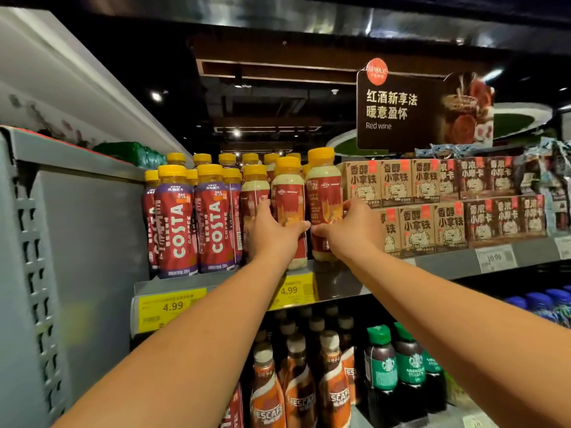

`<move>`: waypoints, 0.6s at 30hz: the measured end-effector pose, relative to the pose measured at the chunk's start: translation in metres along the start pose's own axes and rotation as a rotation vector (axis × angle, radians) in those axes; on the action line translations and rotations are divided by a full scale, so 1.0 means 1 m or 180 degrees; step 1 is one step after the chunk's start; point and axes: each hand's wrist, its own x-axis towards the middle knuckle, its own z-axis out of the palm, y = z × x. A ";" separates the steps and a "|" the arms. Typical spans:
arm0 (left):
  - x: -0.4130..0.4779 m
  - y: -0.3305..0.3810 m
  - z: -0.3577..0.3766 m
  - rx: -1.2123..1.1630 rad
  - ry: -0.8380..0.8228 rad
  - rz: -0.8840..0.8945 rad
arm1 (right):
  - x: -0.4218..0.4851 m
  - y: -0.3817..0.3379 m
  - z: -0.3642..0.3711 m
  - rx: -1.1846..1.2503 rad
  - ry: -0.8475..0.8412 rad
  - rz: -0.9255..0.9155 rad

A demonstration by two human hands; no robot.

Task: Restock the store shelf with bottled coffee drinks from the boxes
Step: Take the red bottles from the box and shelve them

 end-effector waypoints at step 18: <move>-0.003 0.003 -0.015 0.0219 -0.0315 -0.0082 | -0.020 0.006 0.001 -0.0301 0.0143 -0.0188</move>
